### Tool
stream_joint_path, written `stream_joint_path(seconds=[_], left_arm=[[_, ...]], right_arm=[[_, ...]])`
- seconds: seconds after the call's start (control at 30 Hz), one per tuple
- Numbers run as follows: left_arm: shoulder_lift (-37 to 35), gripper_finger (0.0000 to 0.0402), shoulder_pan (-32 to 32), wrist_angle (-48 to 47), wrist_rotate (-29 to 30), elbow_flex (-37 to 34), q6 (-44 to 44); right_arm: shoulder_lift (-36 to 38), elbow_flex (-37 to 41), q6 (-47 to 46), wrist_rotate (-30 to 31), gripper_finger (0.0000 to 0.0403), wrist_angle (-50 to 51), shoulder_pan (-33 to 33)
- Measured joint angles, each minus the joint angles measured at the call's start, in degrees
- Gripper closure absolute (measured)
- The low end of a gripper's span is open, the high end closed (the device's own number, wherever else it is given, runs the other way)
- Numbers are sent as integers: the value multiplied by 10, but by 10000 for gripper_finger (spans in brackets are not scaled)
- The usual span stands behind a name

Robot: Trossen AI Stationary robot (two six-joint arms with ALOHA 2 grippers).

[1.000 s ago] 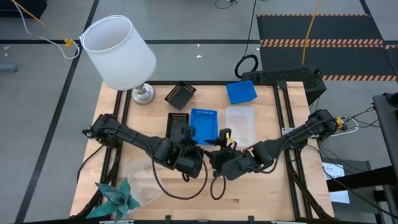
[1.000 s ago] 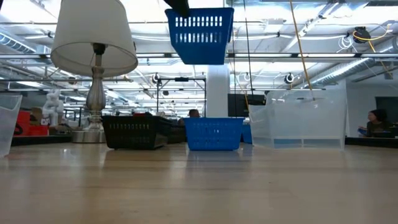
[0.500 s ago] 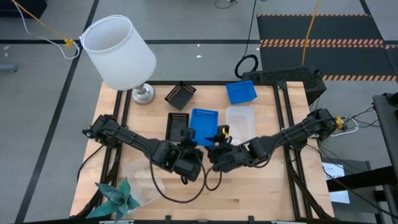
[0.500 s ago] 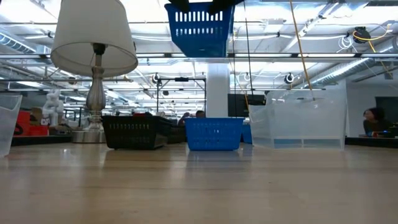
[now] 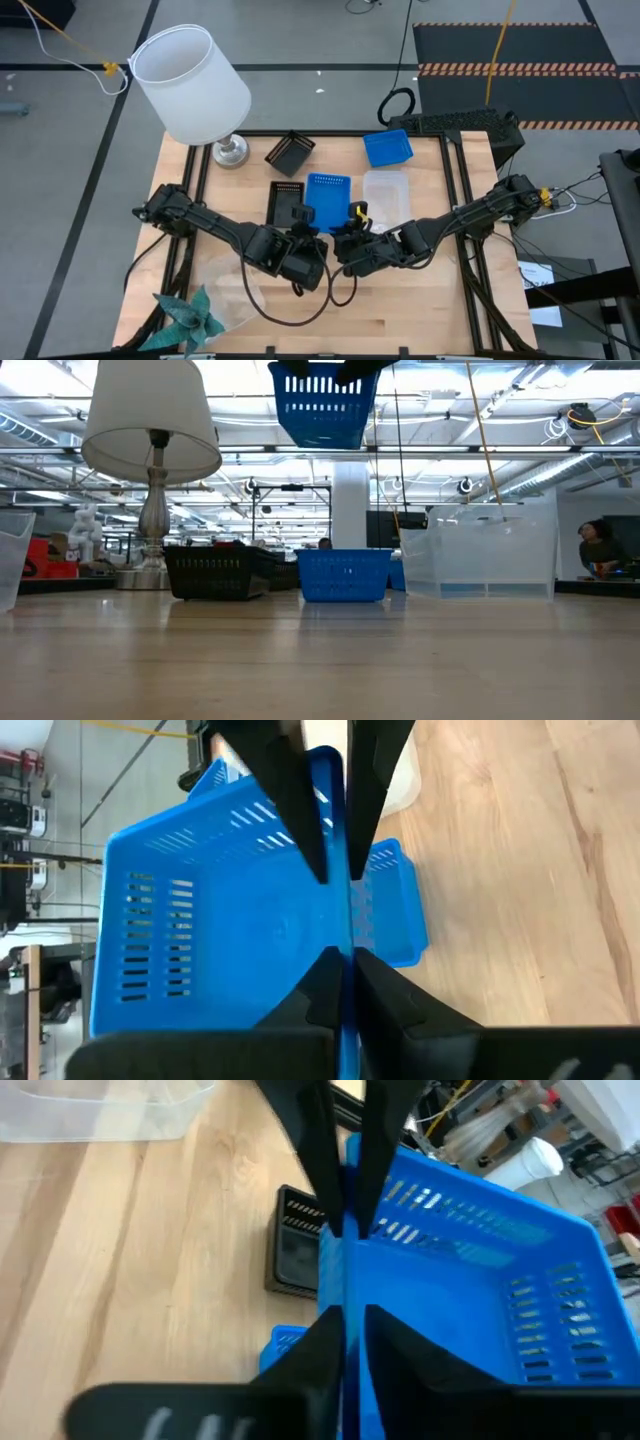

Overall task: Stack baskets by color
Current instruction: Stack the bottom blue bin on top of the middle blue bin

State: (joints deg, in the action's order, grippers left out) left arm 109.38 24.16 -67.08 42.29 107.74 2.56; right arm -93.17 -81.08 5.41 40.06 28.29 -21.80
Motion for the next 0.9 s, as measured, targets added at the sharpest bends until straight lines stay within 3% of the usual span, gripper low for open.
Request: stream_joint_path(seconds=[0.13,0.4,0.5,0.63,0.9], left_arm=[[0,378,3,1,-2,0,14],[-2,250,31,6,35,0,-10],[-10,224,44,-4,41,0,-3],[-29,225,61,-32,44,0,-37],[-72,270,67,-125,62,0,-173]], right_arm=[[0,0,4,-14,395,0,0],[0,0,12,-11,396,4,1],[0,0,13,-11,398,14,1],[0,0,13,-11,394,23,1],[0,0,-6,-15,397,60,4]])
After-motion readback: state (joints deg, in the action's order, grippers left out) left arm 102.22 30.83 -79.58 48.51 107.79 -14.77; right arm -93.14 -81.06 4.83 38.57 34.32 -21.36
